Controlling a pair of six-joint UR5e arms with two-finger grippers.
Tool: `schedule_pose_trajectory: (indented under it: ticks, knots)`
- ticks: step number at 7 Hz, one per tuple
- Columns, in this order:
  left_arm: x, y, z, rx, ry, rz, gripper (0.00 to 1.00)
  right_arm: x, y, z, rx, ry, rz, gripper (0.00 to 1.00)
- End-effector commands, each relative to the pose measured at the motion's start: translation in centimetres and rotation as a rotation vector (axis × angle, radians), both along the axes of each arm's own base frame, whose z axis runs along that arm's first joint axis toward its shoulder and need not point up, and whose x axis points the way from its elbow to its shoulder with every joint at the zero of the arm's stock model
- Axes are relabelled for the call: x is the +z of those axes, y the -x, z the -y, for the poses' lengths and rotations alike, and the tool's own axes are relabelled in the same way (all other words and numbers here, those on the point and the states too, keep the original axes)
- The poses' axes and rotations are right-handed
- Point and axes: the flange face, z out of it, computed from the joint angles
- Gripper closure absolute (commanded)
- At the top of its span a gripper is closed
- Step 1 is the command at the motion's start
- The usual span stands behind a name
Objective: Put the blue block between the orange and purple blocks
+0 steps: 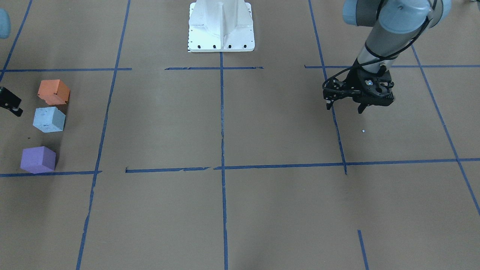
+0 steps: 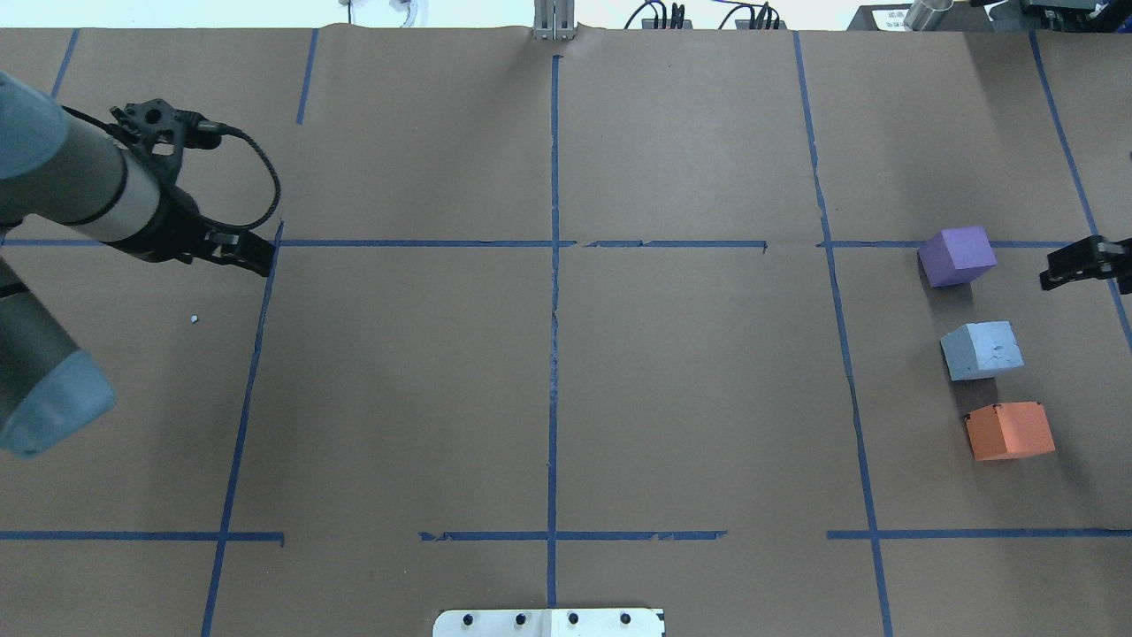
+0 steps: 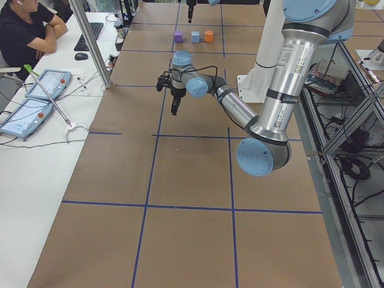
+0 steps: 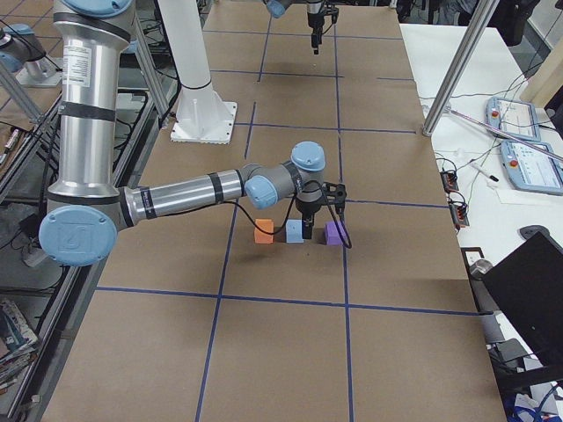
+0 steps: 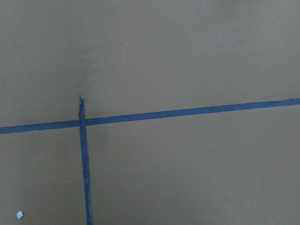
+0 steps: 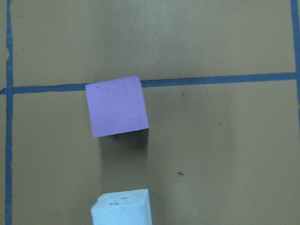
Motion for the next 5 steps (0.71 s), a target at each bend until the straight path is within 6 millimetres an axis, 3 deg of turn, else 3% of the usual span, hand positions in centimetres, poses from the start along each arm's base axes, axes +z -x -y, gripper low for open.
schedule_pose_trajectory:
  ticks: [1,2,4,5]
  knots:
    - [6.4,10.2,-0.1,0.110,-0.075,0.055,0.00,2.7,-7.6,-1.0,-0.005,-0.072,0.006,0.00]
    - [9.7,15.8,-0.4,0.165,-0.109,0.052,0.00,3.8,-10.0,-1.8,0.010,-0.086,-0.004,0.00]
    - [14.2,25.8,0.0,0.195,-0.139,0.119,0.00,6.9,-11.5,-5.2,-0.029,-0.069,0.014,0.00]
    - [16.4,28.9,-0.1,0.231,-0.121,0.112,0.00,8.0,-12.0,-6.7,-0.062,-0.081,0.023,0.00]
